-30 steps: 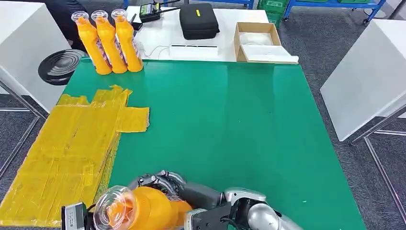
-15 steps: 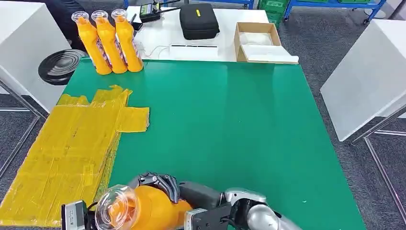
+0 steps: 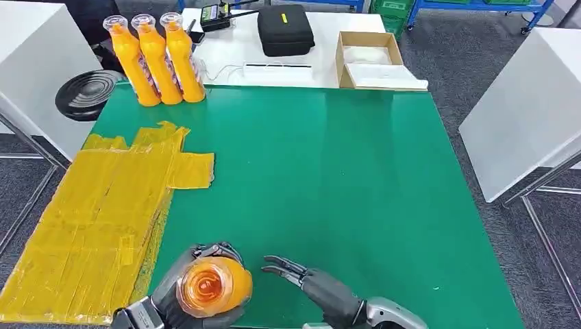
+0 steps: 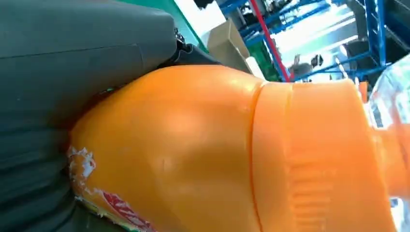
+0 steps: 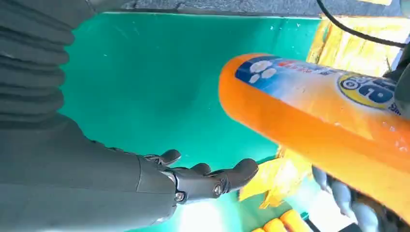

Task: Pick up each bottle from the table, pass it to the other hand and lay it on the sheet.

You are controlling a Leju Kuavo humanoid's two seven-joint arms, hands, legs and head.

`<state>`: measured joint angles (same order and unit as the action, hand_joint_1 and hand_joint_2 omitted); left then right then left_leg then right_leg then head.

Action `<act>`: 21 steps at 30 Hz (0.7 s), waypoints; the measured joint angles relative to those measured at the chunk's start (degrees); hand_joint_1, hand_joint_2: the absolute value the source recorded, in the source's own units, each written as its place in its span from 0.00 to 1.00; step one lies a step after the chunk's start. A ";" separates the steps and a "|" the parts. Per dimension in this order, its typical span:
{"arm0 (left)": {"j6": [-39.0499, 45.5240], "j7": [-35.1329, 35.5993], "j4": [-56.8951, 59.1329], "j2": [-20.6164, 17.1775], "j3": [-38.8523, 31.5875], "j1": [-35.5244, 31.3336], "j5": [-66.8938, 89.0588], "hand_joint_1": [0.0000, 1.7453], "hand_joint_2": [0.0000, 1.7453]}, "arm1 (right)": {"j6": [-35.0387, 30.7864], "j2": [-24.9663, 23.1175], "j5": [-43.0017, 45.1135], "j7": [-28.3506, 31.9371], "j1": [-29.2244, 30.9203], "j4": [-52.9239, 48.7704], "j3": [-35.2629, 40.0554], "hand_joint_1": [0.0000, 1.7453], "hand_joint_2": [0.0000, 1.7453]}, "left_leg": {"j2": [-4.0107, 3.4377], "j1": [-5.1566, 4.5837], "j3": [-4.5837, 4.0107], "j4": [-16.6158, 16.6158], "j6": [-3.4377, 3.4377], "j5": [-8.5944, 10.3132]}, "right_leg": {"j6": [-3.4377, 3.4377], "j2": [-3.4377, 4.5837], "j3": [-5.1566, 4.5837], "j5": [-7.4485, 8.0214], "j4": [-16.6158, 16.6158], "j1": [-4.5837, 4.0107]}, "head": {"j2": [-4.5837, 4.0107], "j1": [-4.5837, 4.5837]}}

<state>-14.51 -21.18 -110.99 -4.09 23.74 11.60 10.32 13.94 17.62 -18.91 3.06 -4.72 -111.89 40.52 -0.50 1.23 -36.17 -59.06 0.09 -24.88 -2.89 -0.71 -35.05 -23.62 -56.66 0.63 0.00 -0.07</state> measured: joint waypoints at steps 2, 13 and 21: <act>0.00 -0.11 0.00 0.04 -0.17 0.17 0.20 1.00 1.00 | -0.02 0.28 -0.09 0.00 -0.59 -0.57 -0.55 0.00 0.00 | 0.00 0.00 0.01 0.00 0.01 0.02 | 0.00 0.00 0.00 0.00 0.00 -0.01 | 0.00 0.00; 3.05 0.29 0.02 0.09 -0.79 0.33 5.65 1.00 1.00 | -1.49 0.94 -1.58 0.02 -2.26 -1.95 -1.90 0.00 0.00 | 0.00 0.01 0.02 0.00 0.02 0.05 | 0.00 -0.01 0.01 0.01 -0.01 0.01 | 0.00 0.00; 19.40 0.70 1.90 -0.81 -9.18 2.47 32.74 1.00 1.00 | -18.21 10.78 -3.12 0.68 -14.01 -8.81 -8.05 0.00 0.00 | 0.04 -0.01 -0.06 0.00 0.00 0.01 | 0.00 -0.07 -0.02 -0.01 0.00 0.02 | 0.00 0.00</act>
<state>4.89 -20.48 -109.09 -4.90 14.55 14.06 43.06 -4.27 28.40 -22.03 3.74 -18.73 -120.70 32.48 -0.46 1.22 -36.23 -59.06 0.10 -24.87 -2.89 -0.78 -35.07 -23.63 -56.66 0.66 0.00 -0.07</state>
